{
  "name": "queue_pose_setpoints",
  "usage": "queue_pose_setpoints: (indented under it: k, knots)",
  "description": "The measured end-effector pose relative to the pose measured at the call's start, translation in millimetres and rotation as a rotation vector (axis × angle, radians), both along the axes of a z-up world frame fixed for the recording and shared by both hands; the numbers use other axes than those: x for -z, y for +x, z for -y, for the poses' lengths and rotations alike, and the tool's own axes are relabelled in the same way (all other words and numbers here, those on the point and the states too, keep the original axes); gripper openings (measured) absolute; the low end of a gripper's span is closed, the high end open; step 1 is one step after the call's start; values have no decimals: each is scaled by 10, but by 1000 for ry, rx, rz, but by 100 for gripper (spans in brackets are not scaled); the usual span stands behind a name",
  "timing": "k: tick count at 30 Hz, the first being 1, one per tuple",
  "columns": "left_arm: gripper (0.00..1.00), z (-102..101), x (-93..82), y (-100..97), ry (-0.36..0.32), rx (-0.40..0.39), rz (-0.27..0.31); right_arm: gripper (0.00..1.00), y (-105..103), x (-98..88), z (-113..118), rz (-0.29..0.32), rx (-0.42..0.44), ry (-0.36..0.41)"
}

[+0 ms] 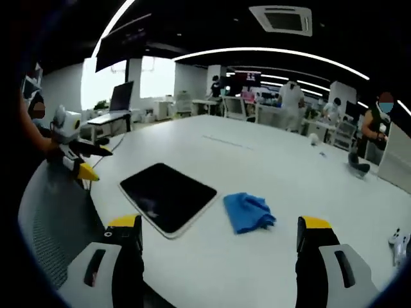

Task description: Wipe the mirror surface with the cleaning cloth until all visible marks leave the cleaned area.

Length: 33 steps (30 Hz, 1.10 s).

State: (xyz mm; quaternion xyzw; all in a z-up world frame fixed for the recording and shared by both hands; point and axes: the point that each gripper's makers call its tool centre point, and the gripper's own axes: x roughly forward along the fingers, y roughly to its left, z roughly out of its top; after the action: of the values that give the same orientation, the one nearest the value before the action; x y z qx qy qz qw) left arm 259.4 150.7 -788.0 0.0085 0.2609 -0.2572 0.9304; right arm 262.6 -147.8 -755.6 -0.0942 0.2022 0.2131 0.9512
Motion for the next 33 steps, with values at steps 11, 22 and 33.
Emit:
queue_pose_setpoints:
  k: [11,22,33]
  knots:
    - [99,16,4,-11,-14,-11,-19,100,-11,62,24,-8,8,-11]
    - [99,-19,0,10,-29,-41,-24,100,-23,144,8,-58,4,0]
    - [99,21,60,-8,-9,-16,-45,100,-5,137,69,-49,32,10]
